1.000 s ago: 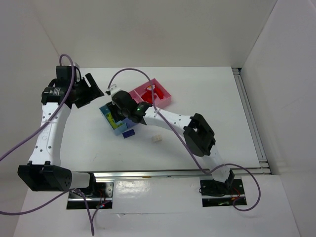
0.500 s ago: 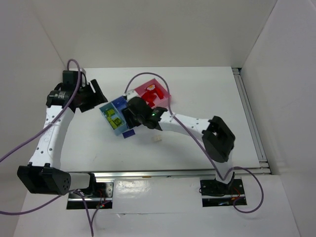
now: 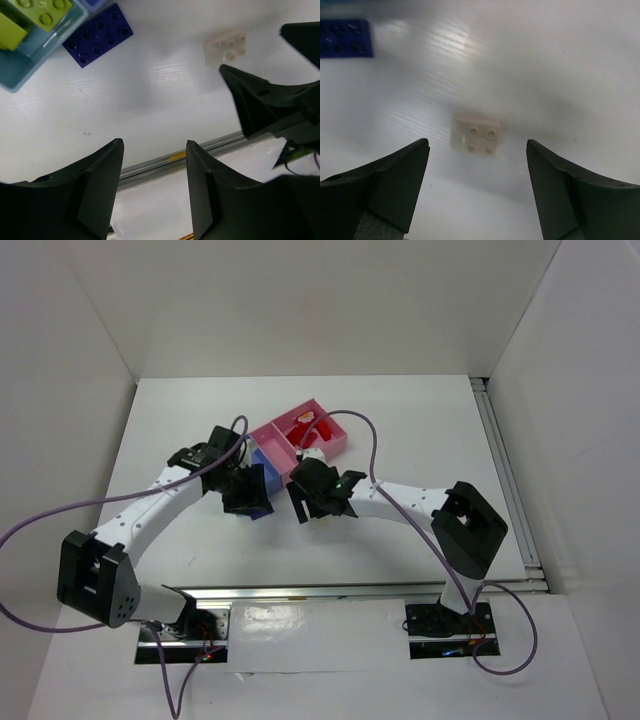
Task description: Sort the legos into containers by color
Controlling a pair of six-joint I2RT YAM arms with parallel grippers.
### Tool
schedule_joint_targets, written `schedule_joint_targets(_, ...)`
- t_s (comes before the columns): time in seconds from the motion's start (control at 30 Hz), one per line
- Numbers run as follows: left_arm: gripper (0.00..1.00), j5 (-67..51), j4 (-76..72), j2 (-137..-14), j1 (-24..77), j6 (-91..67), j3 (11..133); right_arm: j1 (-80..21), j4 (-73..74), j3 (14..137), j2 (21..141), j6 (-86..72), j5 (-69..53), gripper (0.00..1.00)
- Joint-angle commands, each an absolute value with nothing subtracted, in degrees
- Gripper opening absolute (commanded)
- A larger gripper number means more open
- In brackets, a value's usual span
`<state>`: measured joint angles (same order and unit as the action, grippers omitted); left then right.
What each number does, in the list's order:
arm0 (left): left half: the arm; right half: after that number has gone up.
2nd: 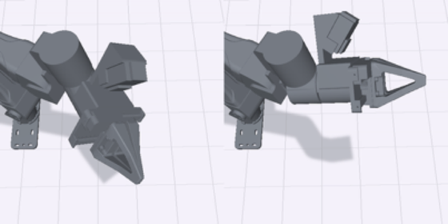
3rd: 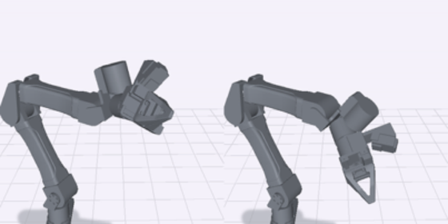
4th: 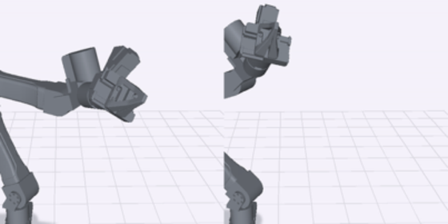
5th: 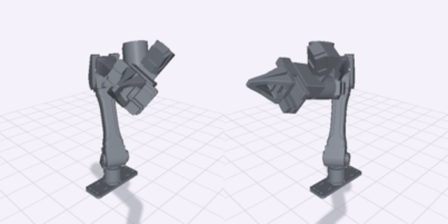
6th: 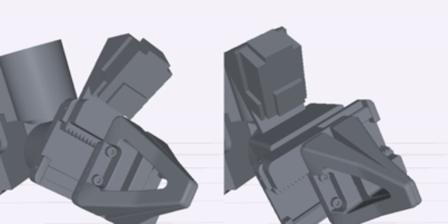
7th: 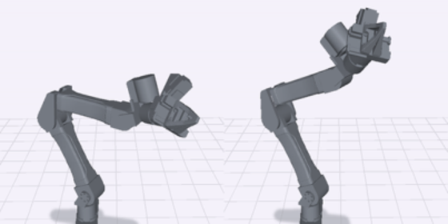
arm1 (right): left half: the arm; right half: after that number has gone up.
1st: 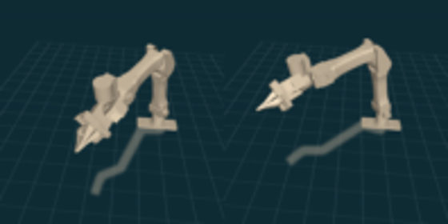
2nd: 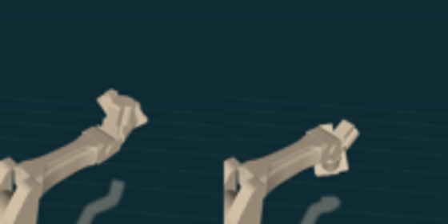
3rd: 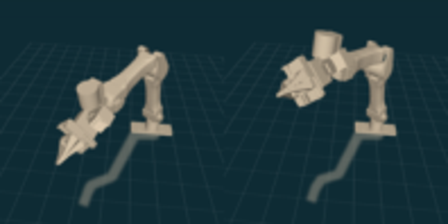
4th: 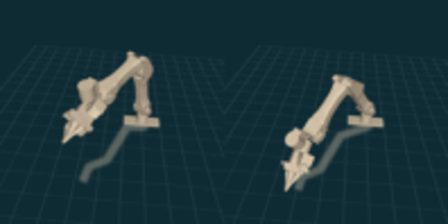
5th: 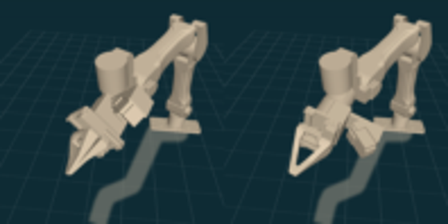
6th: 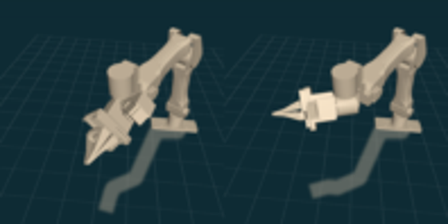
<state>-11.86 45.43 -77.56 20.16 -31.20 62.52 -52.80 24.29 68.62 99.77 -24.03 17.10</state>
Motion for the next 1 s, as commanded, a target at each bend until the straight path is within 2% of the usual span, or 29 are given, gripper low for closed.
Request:
schedule_joint_targets(0.0, 0.63, -13.81, 41.23, -80.85, 21.88, -29.96, 59.77, -51.42, 25.66, 66.8, 98.52, -25.58, 17.5, 0.86)
schedule_joint_targets(0.1, 0.63, -10.2, 39.99, -82.34, 20.84, -31.37, 59.67, -50.8, 24.79, 66.18, 99.14, -24.17, 15.64, 0.93)
schedule_joint_targets(0.33, 0.64, -7.74, 41.3, -87.27, 15.57, -30.23, 64.16, -49.14, 22.77, 67.59, 103.79, -23.03, 12.05, 0.93)
schedule_joint_targets(0.57, 0.64, -5.8, 39.11, -91.75, 13.71, -31.38, 66.35, -49.13, 20.74, 66.53, 104.85, -21.97, 7.74, 0.85)
schedule_joint_targets(0.7, 0.64, -3.26, 39.11, -93.43, 13.18, -31.99, 69.86, -49.13, 21.26, 67.06, 106.0, -21.97, 7.73, 0.73)
schedule_joint_targets(0.77, 0.64, -3.25, 39.11, -94.74, 12.57, -32.52, 71.19, -49.13, 23.02, 67.76, 106.7, -21.97, 7.73, 0.64)
schedule_joint_targets(0.97, 0.64, -3.77, 39.11, -96.32, 11.43, -32.52, 76.98, -49.13, 25.66, 69.08, 107.84, -22.5, 10.54, 0.64)
